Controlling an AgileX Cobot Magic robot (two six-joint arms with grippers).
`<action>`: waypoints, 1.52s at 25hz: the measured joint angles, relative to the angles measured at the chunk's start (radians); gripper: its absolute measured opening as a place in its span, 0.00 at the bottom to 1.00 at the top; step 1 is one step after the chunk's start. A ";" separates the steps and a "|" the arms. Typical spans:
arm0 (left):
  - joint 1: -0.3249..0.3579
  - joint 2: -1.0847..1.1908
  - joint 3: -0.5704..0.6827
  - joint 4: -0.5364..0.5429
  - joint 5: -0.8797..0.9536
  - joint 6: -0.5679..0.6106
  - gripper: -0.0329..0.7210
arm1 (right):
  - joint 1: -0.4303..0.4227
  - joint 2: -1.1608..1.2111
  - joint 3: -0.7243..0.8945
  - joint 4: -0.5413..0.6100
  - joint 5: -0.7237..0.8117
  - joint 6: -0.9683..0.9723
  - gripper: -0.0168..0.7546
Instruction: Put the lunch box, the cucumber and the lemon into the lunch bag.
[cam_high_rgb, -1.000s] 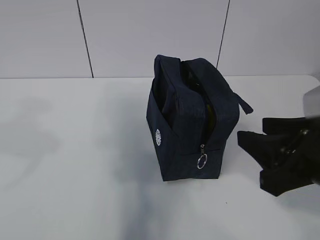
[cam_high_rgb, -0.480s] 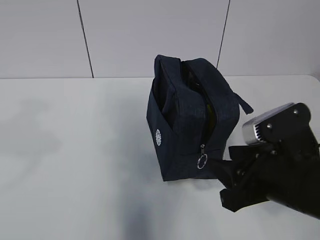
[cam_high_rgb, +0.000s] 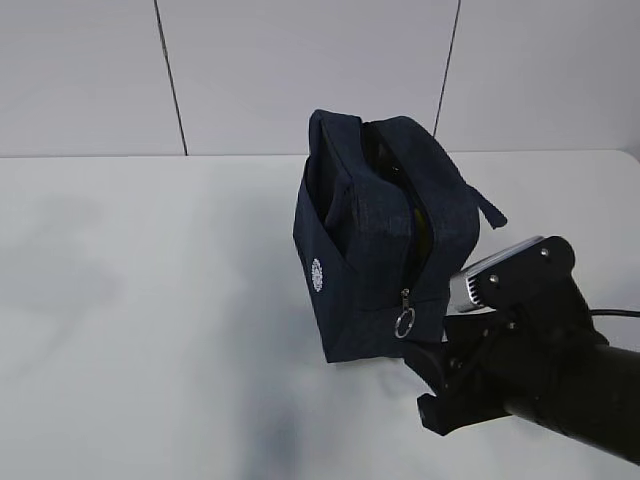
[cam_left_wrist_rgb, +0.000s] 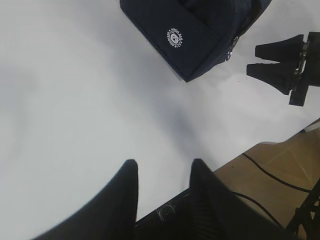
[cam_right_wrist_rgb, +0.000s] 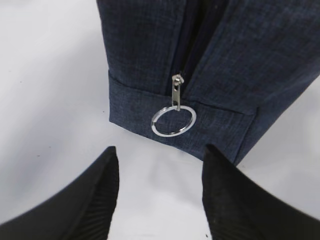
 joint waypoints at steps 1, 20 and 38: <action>0.000 0.000 0.000 0.000 0.000 0.000 0.38 | 0.000 0.014 0.000 -0.005 -0.014 0.000 0.55; 0.000 0.000 0.000 0.000 0.000 0.000 0.38 | 0.000 0.131 -0.006 -0.046 -0.174 0.000 0.57; 0.000 0.000 0.000 0.059 0.000 0.023 0.38 | 0.000 0.208 -0.064 0.002 -0.184 0.000 0.59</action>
